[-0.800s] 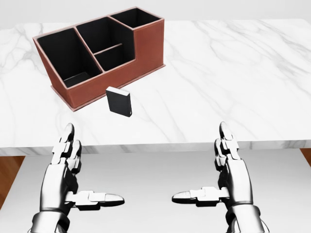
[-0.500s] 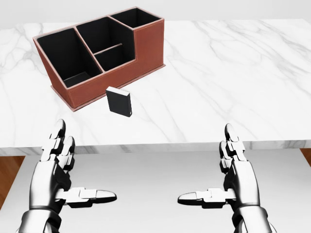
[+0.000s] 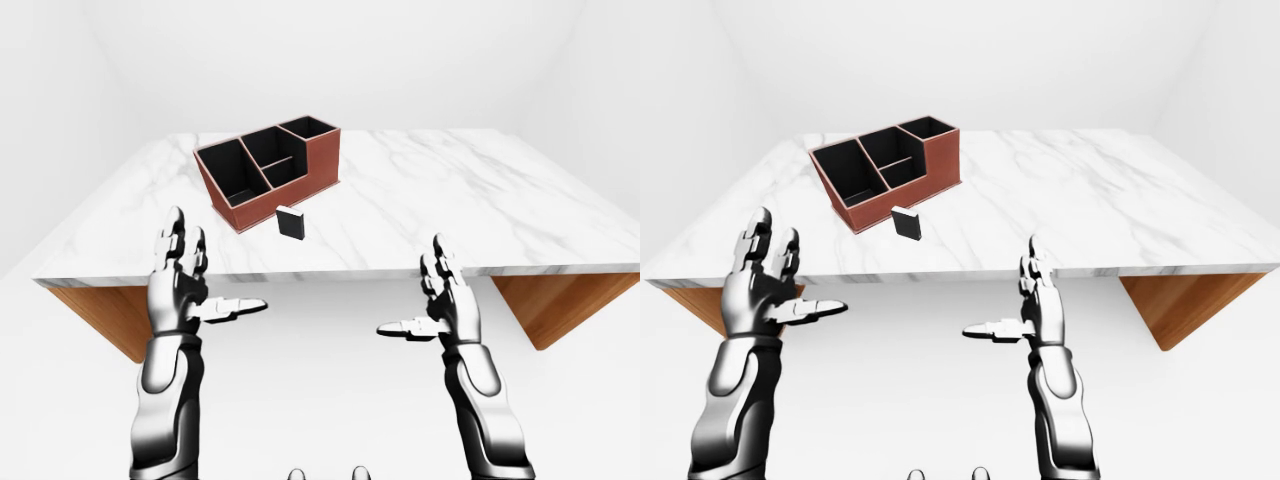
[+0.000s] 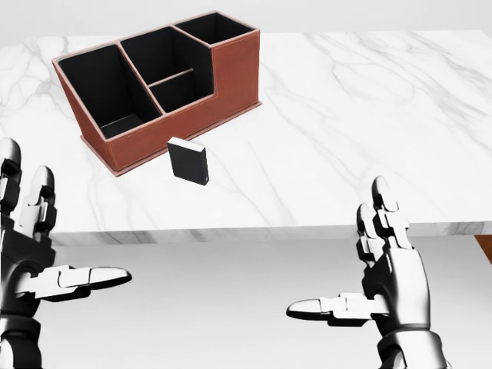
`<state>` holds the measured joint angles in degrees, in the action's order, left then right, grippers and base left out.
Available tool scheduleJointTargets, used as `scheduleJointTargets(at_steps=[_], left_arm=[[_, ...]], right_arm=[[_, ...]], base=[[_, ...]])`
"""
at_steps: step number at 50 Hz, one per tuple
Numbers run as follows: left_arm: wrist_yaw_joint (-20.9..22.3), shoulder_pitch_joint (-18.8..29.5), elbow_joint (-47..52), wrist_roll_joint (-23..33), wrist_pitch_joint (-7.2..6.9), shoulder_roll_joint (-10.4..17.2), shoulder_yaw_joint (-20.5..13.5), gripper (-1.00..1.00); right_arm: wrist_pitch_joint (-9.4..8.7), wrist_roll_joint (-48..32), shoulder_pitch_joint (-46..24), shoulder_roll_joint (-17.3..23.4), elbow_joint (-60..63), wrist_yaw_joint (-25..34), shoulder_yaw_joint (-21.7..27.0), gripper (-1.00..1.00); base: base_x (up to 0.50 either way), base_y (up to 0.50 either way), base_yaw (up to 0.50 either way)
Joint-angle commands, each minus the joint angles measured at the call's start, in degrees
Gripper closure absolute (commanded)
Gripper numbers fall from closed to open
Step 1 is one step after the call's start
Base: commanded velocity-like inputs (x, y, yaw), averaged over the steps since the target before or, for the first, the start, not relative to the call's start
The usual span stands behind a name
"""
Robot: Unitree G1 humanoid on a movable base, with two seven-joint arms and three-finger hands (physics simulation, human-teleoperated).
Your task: Pick up the book and place it in the left compartment of the caddy.
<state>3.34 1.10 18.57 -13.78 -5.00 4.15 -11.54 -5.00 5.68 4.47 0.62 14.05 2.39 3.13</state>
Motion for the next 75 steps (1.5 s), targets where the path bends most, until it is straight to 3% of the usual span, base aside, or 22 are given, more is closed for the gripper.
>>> scheduleJointTargets(at_steps=[1,11,29,41,63,75], left_arm=[[-0.2,0.8,3.3,-3.6,0.0,1.3,-3.0,-1.0],[-0.7,1.1,4.3,-4.7,0.0,1.9,-4.2,-1.0],[-1.0,1.1,5.4,-5.4,0.0,2.1,-4.9,-1.0],[-1.4,1.4,5.3,-5.2,0.0,2.3,-5.0,-1.0],[-1.3,1.4,6.1,-6.0,0.0,2.4,-5.5,-1.0],[-1.5,1.7,5.3,-5.8,0.0,2.6,-5.4,-1.0]], right_arm=[[0.0,0.8,3.0,-0.3,9.7,-0.2,-0.6,-1.0],[0.0,1.9,7.3,-0.9,23.9,0.1,-2.6,-1.0],[0.0,-8.7,11.4,0.6,38.1,-1.0,-8.3,-1.0],[0.0,-11.6,11.1,0.9,37.6,-0.5,-8.5,-1.0],[0.0,-11.4,11.2,0.7,38.1,-0.3,-9.6,-1.0],[0.0,-9.8,11.3,0.9,38.4,-0.1,-9.8,-1.0]], base=[[0.0,0.0,0.0],[0.0,0.0,0.0],[0.0,0.0,0.0],[0.0,0.01,0.0],[0.0,0.5,0.0],[0.47,0.22,0.0]])
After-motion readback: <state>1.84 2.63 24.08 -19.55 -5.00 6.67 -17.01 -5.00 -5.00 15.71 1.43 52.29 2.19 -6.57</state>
